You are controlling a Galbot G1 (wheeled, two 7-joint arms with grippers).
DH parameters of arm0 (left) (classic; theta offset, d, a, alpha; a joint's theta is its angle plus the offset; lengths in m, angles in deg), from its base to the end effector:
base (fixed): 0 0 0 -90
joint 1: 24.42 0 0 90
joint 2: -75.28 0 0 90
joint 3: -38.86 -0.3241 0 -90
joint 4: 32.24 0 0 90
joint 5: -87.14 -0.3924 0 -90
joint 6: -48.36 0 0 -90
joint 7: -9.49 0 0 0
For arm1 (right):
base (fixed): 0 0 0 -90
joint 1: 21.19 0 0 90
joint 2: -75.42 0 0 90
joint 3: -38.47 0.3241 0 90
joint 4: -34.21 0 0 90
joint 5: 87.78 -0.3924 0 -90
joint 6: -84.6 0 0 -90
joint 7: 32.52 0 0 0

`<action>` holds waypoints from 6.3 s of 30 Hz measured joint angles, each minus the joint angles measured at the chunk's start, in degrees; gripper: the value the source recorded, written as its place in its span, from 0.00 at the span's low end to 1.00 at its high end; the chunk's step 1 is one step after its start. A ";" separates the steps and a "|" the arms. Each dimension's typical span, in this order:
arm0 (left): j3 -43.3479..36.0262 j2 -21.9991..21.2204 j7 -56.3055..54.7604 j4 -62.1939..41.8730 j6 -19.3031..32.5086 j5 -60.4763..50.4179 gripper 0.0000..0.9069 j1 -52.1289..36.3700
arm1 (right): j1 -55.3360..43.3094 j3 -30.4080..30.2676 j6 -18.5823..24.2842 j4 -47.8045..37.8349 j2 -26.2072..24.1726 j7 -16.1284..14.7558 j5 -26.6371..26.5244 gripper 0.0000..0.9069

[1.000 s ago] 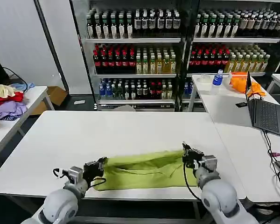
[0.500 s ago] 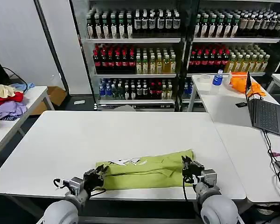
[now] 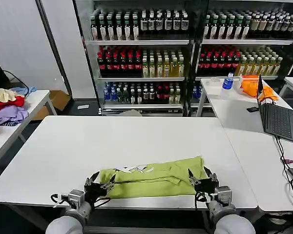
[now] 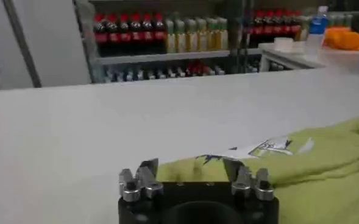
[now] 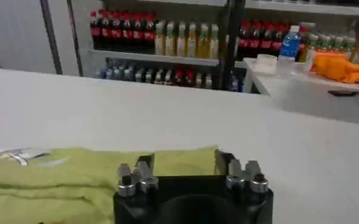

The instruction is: Fold and organize the clothes.

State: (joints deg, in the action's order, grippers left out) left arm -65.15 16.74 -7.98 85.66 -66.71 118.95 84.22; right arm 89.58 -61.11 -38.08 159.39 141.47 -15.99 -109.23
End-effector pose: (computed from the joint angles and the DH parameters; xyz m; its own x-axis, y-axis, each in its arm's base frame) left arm 0.2665 0.0017 -0.2626 -0.8833 0.1509 0.4438 0.1647 0.9863 -0.0077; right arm 0.2563 0.0090 -0.2162 -0.9133 -0.0779 0.3997 -0.1141 0.9912 -0.0675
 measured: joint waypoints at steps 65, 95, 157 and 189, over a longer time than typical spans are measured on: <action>16.82 -2.08 -1.16 -0.88 -1.95 33.56 0.02 -6.95 | -3.47 -1.37 0.16 -3.38 -0.78 0.50 -0.78 1.00; -6.72 -16.47 -0.68 -8.58 0.05 32.99 1.00 -17.02 | -6.99 -2.45 0.42 -7.00 -0.56 0.38 -1.62 1.00; 2.23 -9.40 8.27 -14.69 -0.04 25.00 0.02 -10.73 | 0.10 1.88 0.08 -0.56 0.09 0.70 -0.41 1.00; 19.92 -3.45 6.72 -10.39 -3.00 43.06 0.02 -9.22 | 2.64 4.46 0.44 1.72 0.03 0.58 -1.16 1.00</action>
State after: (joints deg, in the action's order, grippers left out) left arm -45.23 13.29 -1.25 75.27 -69.71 162.01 74.99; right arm 92.23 -56.65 -37.64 161.11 141.50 -15.41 -110.39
